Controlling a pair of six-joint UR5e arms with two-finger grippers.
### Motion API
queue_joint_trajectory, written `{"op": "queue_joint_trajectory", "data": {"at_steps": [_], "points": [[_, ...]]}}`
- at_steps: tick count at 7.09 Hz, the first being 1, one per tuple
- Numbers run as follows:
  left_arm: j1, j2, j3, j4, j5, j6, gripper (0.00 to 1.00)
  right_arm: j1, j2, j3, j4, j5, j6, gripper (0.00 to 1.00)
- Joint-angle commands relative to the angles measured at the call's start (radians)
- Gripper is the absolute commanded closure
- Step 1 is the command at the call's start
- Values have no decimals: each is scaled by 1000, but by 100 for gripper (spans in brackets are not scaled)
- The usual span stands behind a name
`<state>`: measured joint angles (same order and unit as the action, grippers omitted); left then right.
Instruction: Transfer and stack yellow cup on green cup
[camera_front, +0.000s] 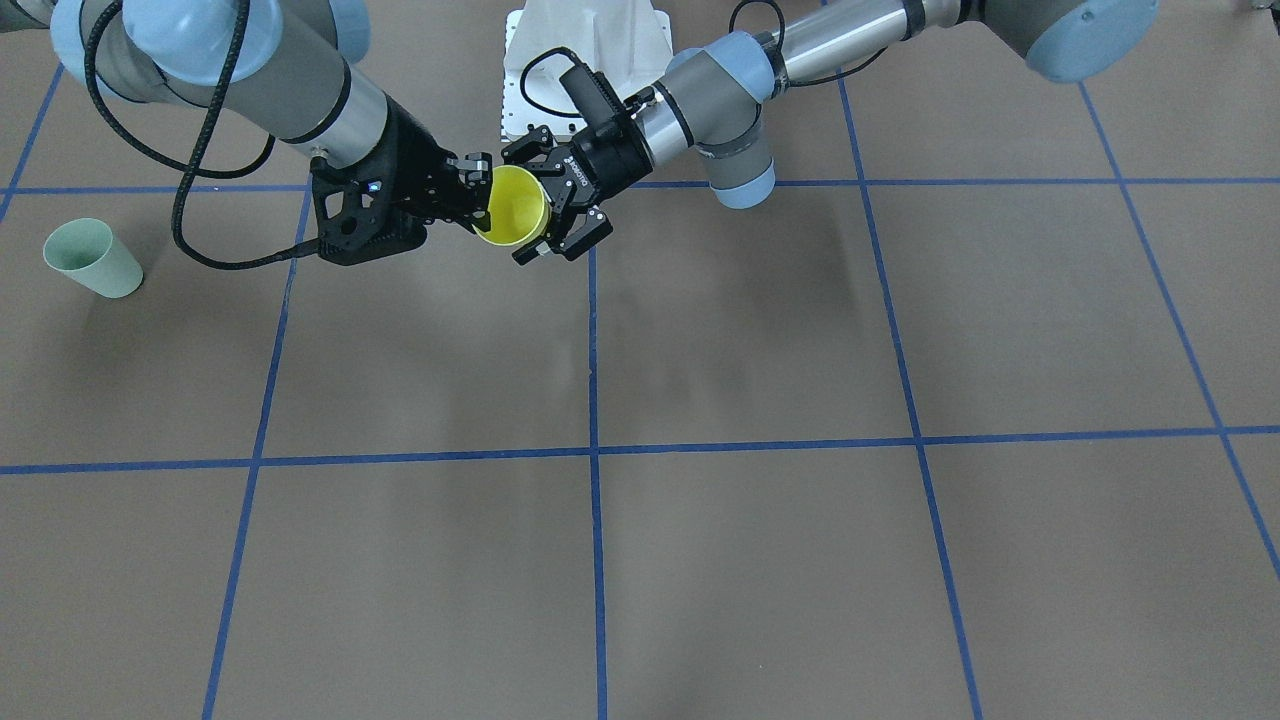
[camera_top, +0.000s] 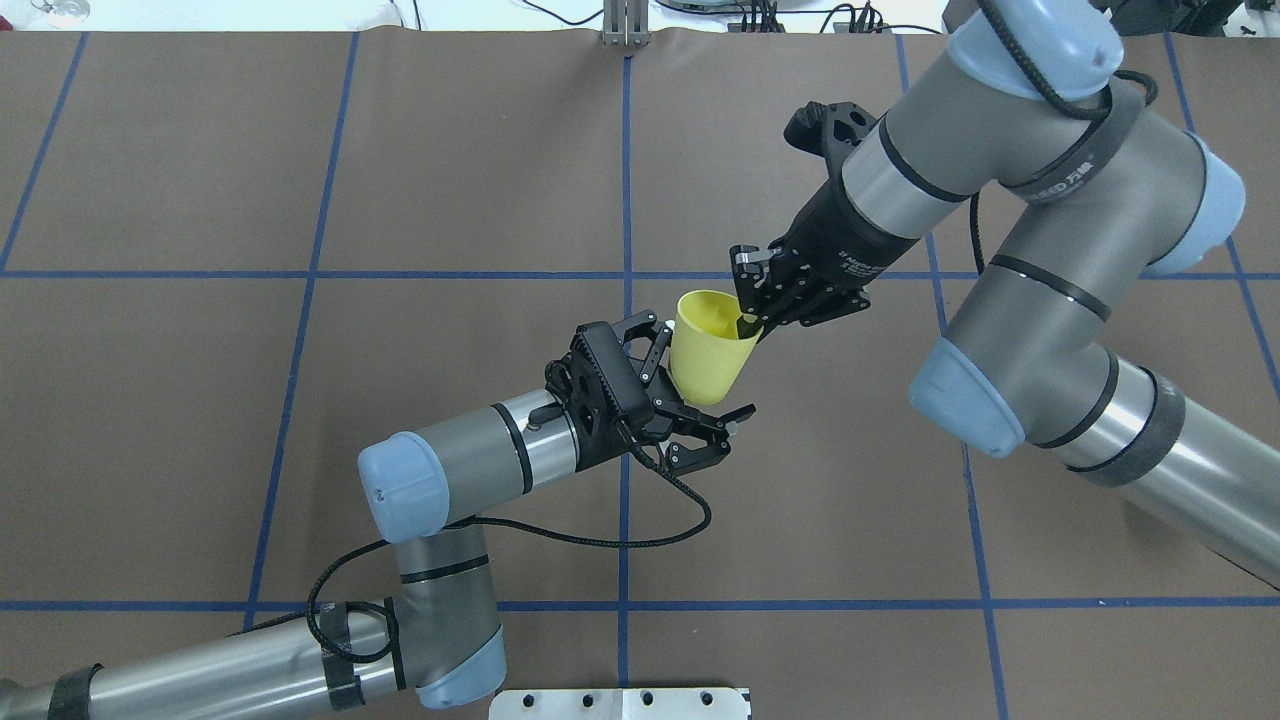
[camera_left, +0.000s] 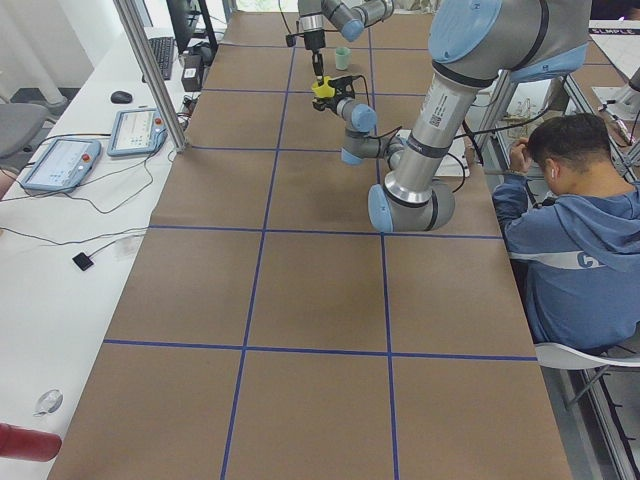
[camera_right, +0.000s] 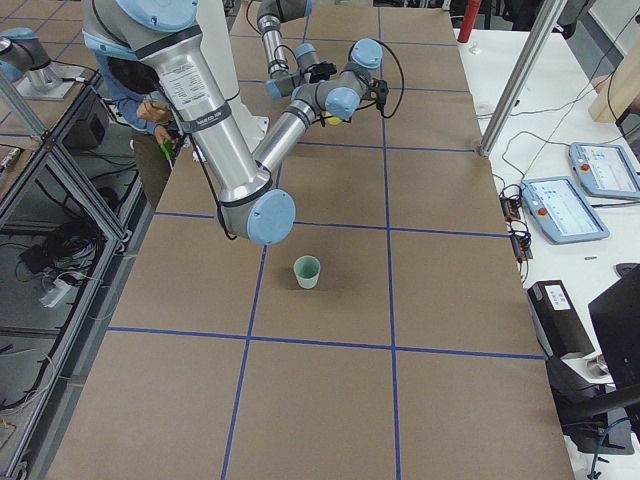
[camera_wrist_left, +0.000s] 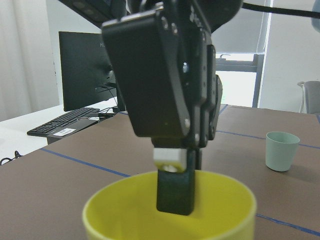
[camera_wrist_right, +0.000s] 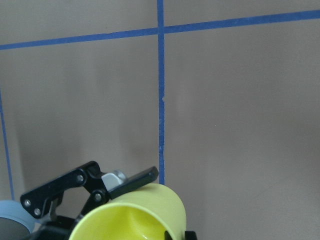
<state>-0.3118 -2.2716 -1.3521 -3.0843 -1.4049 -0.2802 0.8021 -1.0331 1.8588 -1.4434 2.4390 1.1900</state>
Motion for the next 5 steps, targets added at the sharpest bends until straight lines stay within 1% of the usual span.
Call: {"op": "queue_joint_trajectory", "data": {"at_steps": [1, 2, 3, 4, 5], "points": [[5, 3, -2, -5, 1, -2, 0, 90, -45, 2, -3, 69, 2, 100], [5, 1, -12, -5, 10, -4, 0, 123, -68, 0, -5, 65, 2, 100], [5, 0, -12, -5, 88, -4, 0, 190, -106, 34, -6, 55, 16, 100], [4, 9, -10, -4, 169, -4, 0, 259, -227, 118, -5, 36, 16, 100], [-4, 10, -12, -2, 213, -5, 0, 284, -363, 196, -5, -44, 17, 100]]}}
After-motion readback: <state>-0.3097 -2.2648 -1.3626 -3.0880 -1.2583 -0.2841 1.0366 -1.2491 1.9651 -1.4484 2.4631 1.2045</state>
